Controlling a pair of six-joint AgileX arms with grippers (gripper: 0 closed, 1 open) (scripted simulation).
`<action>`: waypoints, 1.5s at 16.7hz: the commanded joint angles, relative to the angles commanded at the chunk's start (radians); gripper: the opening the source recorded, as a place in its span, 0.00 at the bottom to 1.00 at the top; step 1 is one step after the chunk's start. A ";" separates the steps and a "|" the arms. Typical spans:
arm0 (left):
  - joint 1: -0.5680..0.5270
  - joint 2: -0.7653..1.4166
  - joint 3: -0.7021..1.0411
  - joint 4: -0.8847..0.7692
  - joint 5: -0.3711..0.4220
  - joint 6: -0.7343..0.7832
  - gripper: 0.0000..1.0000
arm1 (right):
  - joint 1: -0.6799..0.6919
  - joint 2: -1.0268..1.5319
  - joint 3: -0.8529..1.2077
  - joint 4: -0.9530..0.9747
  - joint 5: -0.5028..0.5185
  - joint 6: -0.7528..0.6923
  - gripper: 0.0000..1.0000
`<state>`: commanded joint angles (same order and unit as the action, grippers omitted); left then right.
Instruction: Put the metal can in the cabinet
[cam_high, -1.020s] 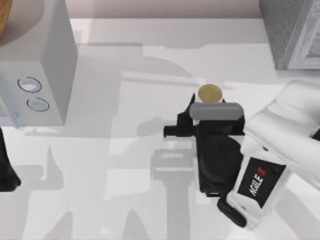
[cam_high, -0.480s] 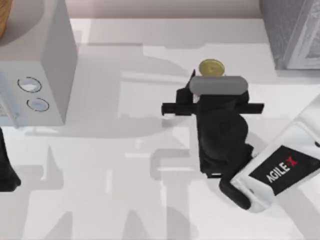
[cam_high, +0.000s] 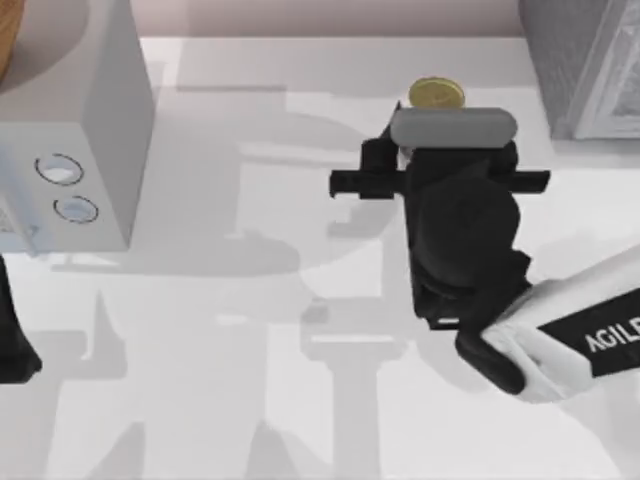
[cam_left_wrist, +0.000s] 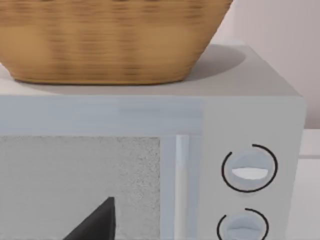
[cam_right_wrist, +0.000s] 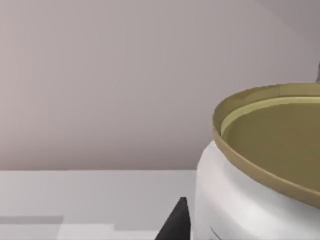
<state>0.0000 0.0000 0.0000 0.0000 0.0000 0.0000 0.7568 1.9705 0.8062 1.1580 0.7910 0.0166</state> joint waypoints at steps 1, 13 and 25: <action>0.000 0.000 0.000 0.000 0.000 0.000 1.00 | 0.001 -0.031 -0.001 -0.030 0.000 0.000 0.00; 0.000 0.000 0.000 0.000 0.000 0.000 1.00 | -0.014 -0.166 -0.043 -0.138 -0.079 0.006 0.00; 0.000 0.000 0.000 0.000 0.000 0.000 1.00 | -0.329 -0.936 -0.367 -0.572 -0.375 -0.005 0.00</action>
<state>0.0000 0.0000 0.0000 0.0000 0.0000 0.0000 0.4278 1.0344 0.4393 0.5862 0.4165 0.0116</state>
